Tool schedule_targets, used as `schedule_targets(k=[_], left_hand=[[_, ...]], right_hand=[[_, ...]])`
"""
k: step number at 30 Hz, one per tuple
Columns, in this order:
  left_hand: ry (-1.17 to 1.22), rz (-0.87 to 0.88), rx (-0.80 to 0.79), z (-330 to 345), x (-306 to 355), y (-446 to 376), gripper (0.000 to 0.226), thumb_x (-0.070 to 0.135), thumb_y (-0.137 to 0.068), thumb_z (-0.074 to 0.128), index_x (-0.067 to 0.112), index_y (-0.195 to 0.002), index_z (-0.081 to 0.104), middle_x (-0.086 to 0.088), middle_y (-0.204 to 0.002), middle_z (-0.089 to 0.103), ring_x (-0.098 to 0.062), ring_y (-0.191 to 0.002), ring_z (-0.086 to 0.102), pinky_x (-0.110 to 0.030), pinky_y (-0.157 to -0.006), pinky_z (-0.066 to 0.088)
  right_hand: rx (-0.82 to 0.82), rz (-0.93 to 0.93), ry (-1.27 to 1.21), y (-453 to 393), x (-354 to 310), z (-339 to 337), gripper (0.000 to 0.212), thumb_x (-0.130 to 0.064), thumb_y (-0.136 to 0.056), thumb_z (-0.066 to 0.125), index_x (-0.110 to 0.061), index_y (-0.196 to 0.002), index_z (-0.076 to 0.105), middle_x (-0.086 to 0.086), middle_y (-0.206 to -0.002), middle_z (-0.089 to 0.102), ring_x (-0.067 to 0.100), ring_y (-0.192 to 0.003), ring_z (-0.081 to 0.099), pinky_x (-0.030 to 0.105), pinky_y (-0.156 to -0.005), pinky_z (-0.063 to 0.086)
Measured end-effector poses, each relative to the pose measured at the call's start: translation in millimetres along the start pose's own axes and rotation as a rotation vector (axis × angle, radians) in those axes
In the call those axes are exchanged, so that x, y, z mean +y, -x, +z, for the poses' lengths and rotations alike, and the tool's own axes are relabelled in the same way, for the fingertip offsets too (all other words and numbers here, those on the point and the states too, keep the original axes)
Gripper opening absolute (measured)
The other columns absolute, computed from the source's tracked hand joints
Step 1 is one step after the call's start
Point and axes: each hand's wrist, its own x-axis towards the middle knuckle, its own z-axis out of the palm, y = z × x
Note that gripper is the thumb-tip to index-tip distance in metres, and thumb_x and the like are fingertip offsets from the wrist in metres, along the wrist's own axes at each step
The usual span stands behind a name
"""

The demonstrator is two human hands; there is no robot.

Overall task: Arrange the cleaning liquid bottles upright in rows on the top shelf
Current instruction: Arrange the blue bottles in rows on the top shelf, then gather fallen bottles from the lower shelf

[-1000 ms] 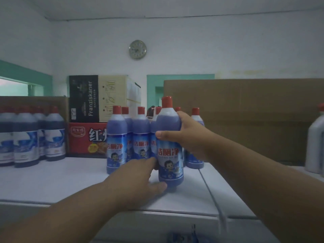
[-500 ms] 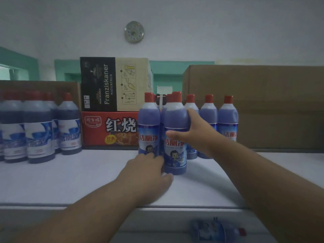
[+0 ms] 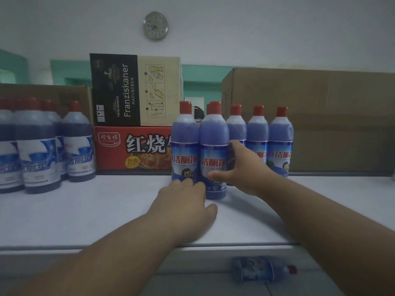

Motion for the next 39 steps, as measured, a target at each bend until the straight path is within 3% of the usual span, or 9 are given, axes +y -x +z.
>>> schedule_targets(k=[7, 12, 16, 19, 22, 27, 35, 39], left_hand=[[-0.010, -0.010, -0.005, 0.9, -0.6, -1.3, 0.031, 0.057, -0.093, 0.040, 0.030, -0.106, 0.049, 0.003, -0.112, 0.052, -0.021, -0.106, 0.044, -0.042, -0.095, 0.044], [0.012, 0.001, 0.013, 3.0, -2.0, -2.8, 0.030, 0.057, -0.093, 0.042, 0.031, -0.106, 0.050, 0.004, -0.111, 0.053, -0.020, -0.104, 0.045, -0.042, -0.094, 0.045], [0.040, -0.002, 0.072, -0.7, 1.3, 2.4, 0.027, 0.052, -0.093, 0.046, 0.029, -0.105, 0.050, 0.003, -0.114, 0.055, -0.020, -0.105, 0.048, -0.040, -0.092, 0.046], [0.029, 0.024, 0.231, -9.3, 7.9, 10.6, 0.019, 0.046, -0.091, 0.051, 0.028, -0.096, 0.048, 0.003, -0.106, 0.057, -0.021, -0.099, 0.053, -0.039, -0.085, 0.050], [0.006, 0.082, 0.339, -18.3, 22.1, 24.5, 0.017, 0.045, -0.093, 0.052, 0.029, -0.093, 0.046, 0.005, -0.101, 0.058, -0.018, -0.094, 0.053, -0.037, -0.083, 0.050], [0.117, 0.147, 0.335, -20.2, 73.2, 62.8, 0.019, 0.050, -0.094, 0.053, 0.032, -0.099, 0.049, 0.012, -0.105, 0.052, -0.010, -0.097, 0.049, -0.031, -0.088, 0.049], [0.153, 0.229, 0.285, 17.3, 199.1, 127.2, 0.028, 0.049, -0.094, 0.052, 0.027, -0.112, 0.054, 0.007, -0.110, 0.051, -0.016, -0.106, 0.048, -0.035, -0.093, 0.044], [0.170, 0.265, 0.220, 63.4, 243.2, 154.0, 0.022, 0.047, -0.093, 0.051, 0.027, -0.101, 0.051, 0.006, -0.101, 0.049, -0.018, -0.096, 0.048, -0.037, -0.088, 0.044]], right_hand=[[0.024, -0.001, 0.021, -1.3, 3.5, 2.7, 0.059, -0.036, -0.077, 0.083, -0.030, -0.122, 0.044, -0.016, -0.111, 0.057, 0.006, -0.096, 0.059, 0.027, -0.086, 0.054], [0.084, -0.042, 0.078, 1.4, 5.3, 1.2, 0.062, -0.040, -0.075, 0.084, -0.031, -0.118, 0.042, -0.016, -0.108, 0.056, 0.003, -0.092, 0.060, 0.014, -0.073, 0.050], [0.269, -0.185, 0.217, 11.7, -2.5, -9.0, 0.062, -0.050, -0.077, 0.079, -0.025, -0.124, 0.046, -0.010, -0.113, 0.052, 0.008, -0.099, 0.055, 0.022, -0.083, 0.049], [0.342, -0.313, 0.300, 29.2, -9.5, -16.4, 0.061, -0.049, -0.081, 0.075, -0.021, -0.129, 0.049, -0.005, -0.123, 0.052, 0.013, -0.109, 0.052, 0.032, -0.094, 0.048], [0.436, -0.331, 0.283, 57.7, -14.5, -27.9, 0.051, -0.042, -0.085, 0.072, -0.021, -0.127, 0.052, -0.004, -0.121, 0.054, 0.011, -0.107, 0.050, 0.035, -0.095, 0.048], [0.518, -0.409, 0.261, 115.9, -23.6, -66.9, 0.045, -0.043, -0.086, 0.065, -0.019, -0.123, 0.052, -0.003, -0.118, 0.055, 0.005, -0.103, 0.043, 0.033, -0.091, 0.044], [0.543, -0.385, 0.271, 246.5, 4.4, -137.2, 0.044, -0.048, -0.086, 0.057, -0.018, -0.118, 0.057, -0.005, -0.112, 0.057, 0.007, -0.099, 0.050, 0.031, -0.085, 0.045], [0.517, -0.371, 0.298, 308.3, 43.8, -157.2, 0.043, -0.043, -0.086, 0.058, -0.013, -0.116, 0.059, -0.007, -0.106, 0.052, 0.004, -0.099, 0.045, 0.031, -0.087, 0.042]])
